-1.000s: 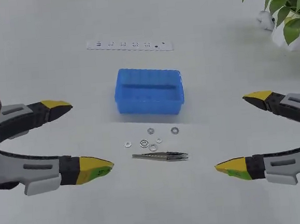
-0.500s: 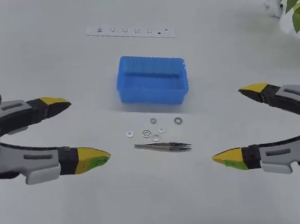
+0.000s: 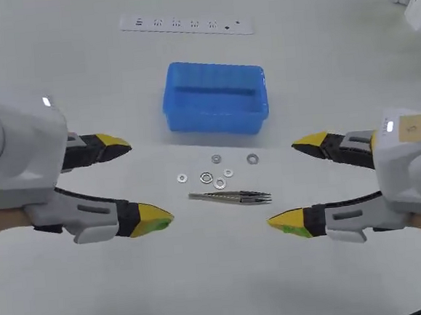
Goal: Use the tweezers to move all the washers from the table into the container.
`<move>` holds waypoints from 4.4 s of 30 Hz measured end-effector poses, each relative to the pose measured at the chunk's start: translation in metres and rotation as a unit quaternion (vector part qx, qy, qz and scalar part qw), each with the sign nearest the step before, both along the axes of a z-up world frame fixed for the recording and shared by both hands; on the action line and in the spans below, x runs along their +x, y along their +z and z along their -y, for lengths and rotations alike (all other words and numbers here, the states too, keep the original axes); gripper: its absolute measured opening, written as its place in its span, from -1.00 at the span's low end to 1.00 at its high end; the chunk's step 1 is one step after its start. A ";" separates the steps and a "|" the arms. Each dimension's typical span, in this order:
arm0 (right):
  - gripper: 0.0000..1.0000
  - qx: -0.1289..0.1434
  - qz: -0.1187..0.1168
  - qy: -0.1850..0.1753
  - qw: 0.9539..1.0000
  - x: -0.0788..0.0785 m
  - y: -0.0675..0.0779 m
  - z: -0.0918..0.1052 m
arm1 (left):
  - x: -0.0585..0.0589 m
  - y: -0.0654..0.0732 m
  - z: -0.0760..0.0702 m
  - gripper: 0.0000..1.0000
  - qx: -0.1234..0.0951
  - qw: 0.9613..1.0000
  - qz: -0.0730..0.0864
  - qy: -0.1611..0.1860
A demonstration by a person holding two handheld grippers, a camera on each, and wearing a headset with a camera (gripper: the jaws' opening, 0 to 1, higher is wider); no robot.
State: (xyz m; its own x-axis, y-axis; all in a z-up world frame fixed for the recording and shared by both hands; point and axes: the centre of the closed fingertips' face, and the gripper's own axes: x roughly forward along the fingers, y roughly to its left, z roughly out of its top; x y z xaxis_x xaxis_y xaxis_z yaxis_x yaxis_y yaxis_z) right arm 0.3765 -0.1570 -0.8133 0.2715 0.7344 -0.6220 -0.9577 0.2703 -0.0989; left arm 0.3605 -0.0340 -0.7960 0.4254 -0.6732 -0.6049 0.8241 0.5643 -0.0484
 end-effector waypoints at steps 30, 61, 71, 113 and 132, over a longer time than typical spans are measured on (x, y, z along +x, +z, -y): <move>-0.49 -0.107 -0.040 0.104 0.988 0.011 -0.076 -0.032 | 0.012 -0.076 0.043 -0.22 0.075 0.984 -0.062 -0.151; -0.80 -0.143 -0.046 0.128 0.980 0.012 -0.080 -0.036 | 0.025 -0.091 0.059 -0.71 0.096 0.970 -0.034 -0.220; -0.84 -0.155 -0.029 0.129 0.979 0.014 -0.079 -0.035 | 0.027 -0.091 0.061 -0.86 0.104 0.966 -0.012 -0.235; -0.84 0.024 0.019 0.087 0.996 0.003 -0.037 -0.058 | 0.013 0.005 0.085 -0.87 0.054 0.974 0.008 -0.218; -0.85 0.040 0.012 0.079 0.996 0.004 -0.037 -0.053 | 0.016 0.007 0.100 -0.85 0.030 0.970 0.041 -0.237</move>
